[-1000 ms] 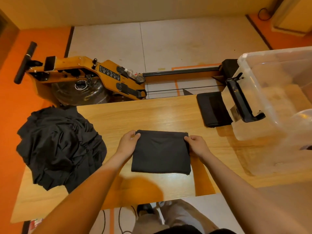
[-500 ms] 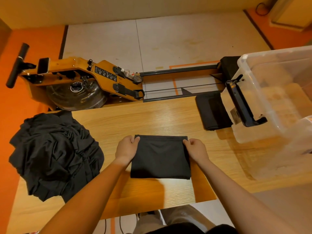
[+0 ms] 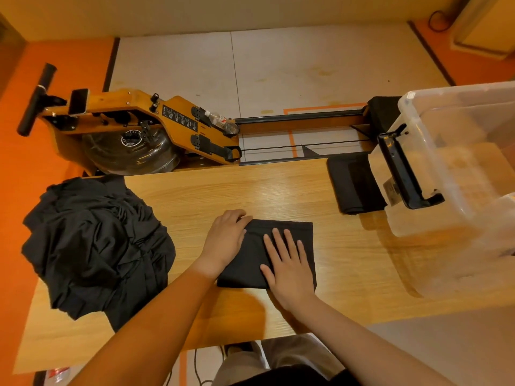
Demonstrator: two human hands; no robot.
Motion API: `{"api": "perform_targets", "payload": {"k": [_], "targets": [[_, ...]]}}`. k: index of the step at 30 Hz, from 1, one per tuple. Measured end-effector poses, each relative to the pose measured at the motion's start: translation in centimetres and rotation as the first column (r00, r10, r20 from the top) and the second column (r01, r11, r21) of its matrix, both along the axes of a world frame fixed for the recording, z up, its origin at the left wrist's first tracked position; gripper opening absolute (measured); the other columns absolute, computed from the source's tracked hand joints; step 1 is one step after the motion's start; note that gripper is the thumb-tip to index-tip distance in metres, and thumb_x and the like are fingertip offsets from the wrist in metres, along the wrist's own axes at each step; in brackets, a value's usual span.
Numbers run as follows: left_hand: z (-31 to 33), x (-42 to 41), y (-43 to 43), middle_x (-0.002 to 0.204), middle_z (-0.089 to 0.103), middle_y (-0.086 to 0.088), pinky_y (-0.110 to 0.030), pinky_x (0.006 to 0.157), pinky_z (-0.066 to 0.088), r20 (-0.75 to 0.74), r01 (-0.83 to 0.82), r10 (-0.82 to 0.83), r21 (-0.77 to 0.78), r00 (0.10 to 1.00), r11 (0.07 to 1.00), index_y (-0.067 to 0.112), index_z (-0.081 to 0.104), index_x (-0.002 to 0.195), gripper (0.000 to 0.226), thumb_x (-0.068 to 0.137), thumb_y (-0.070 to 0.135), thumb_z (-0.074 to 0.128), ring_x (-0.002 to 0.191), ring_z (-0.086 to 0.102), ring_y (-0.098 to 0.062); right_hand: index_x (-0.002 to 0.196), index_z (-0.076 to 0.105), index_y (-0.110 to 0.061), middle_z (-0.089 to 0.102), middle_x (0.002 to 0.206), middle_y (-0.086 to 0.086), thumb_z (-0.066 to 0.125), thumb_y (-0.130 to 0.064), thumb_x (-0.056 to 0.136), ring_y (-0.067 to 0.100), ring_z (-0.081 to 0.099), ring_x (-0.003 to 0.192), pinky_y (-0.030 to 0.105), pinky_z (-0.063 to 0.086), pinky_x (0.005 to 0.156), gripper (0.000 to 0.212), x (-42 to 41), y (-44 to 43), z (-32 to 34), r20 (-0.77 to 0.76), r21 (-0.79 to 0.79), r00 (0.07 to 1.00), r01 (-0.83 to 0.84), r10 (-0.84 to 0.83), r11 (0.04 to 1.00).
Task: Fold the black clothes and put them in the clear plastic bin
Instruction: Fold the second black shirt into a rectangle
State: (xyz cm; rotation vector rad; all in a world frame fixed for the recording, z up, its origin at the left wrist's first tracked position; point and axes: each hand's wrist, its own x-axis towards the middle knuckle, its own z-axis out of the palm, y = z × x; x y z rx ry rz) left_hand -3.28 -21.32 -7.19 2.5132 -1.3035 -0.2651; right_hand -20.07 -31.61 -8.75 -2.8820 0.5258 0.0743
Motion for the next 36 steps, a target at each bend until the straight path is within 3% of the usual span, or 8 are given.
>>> {"api": "perform_targets", "payload": {"k": [5,10,16,18,21,25,30,36], "targets": [[0.6,0.4,0.5,0.102,0.062,-0.012,-0.037,0.082,0.040,-0.002,-0.057,0.057,0.018,0.998,0.998,0.012,0.066,0.119,0.034,0.089,0.001,0.057,0.098,0.057,-0.033,0.152,0.023,-0.024,0.029,0.157,0.001,0.012,-0.050,0.102,0.022,0.014,0.147,0.045,0.012,0.115,0.057,-0.4,-3.3,-1.0,-0.093,-0.009,0.990,-0.104,0.103,0.995],[1.3,-1.4,2.3,0.107,0.060,-0.004,-0.035,0.082,0.042,-0.260,-0.245,0.263,0.099,0.929,0.964,0.015,0.058,0.113,0.023,0.092,0.012,0.052,0.100,0.056,-0.026,0.154,0.013,-0.032,0.011,0.161,-0.004,0.011,-0.054,0.101,0.021,0.004,0.149,0.042,0.003,0.117,0.057,1.2,-8.9,-0.7,-0.156,-0.041,0.896,-0.427,0.417,0.903],[2.5,-4.8,3.0,0.093,0.058,-0.004,-0.031,0.065,0.041,-0.404,-0.254,0.431,0.420,0.807,0.871,0.016,0.045,0.098,0.024,0.089,0.030,0.063,0.086,0.057,-0.023,0.149,0.031,-0.022,0.035,0.154,0.006,0.009,-0.046,0.103,0.024,0.020,0.145,0.045,0.012,0.114,0.057,1.8,-10.3,1.1,-0.101,-0.128,0.970,-0.231,0.220,0.964],[3.1,-4.9,2.9,0.107,0.059,-0.004,-0.033,0.074,0.045,-0.200,-0.258,0.347,0.367,0.916,0.894,0.015,0.048,0.111,0.033,0.092,0.041,0.056,0.101,0.056,-0.023,0.150,0.031,-0.020,0.032,0.156,0.006,0.017,-0.044,0.102,0.022,0.016,0.146,0.044,0.012,0.115,0.054,0.4,-8.9,1.3,-0.032,-0.083,0.982,-0.190,0.188,0.978],[2.9,-4.2,2.4,0.147,0.040,-0.008,-0.035,0.111,0.030,-0.071,-0.043,0.048,0.077,0.996,0.996,0.013,0.037,0.143,0.054,0.096,0.036,0.051,0.137,0.034,-0.025,0.152,0.028,-0.020,0.023,0.159,0.001,0.026,-0.042,0.102,0.020,0.013,0.148,0.042,0.010,0.117,0.055,-2.3,-5.6,0.9,0.020,-0.011,0.939,-0.344,0.344,0.939],[1.2,-3.2,2.6,0.161,0.016,-0.003,-0.037,0.119,0.008,0.107,0.396,-0.417,0.172,0.903,0.902,0.015,0.022,0.153,0.066,0.097,0.039,0.048,0.149,0.011,-0.018,0.152,0.026,-0.020,0.024,0.159,0.000,0.027,-0.044,0.103,0.020,0.013,0.149,0.040,0.010,0.117,0.055,-4.0,-4.4,-0.4,-0.014,0.014,0.932,-0.361,0.362,0.932],[0.1,-3.5,3.5,0.161,-0.009,0.004,-0.035,0.119,-0.008,0.055,0.405,-0.444,0.320,0.895,0.856,0.023,-0.002,0.154,0.063,0.101,0.045,0.024,0.147,-0.015,-0.013,0.154,0.018,-0.023,0.019,0.160,-0.001,0.028,-0.049,0.101,0.018,0.006,0.149,0.037,0.003,0.118,0.060,-5.1,-5.6,-0.7,-0.099,0.005,0.955,-0.280,0.279,0.960],[0.3,-4.3,3.8,0.161,0.005,0.000,-0.038,0.121,0.000,0.146,0.397,-0.445,0.271,0.884,0.877,0.018,0.013,0.154,0.067,0.098,0.043,0.040,0.149,-0.001,-0.016,0.154,0.019,-0.022,0.012,0.161,-0.004,0.032,-0.056,0.099,0.013,-0.001,0.150,0.038,-0.002,0.120,0.066,-6.9,-4.6,0.1,-0.043,0.073,0.946,-0.319,0.323,0.945]]}}
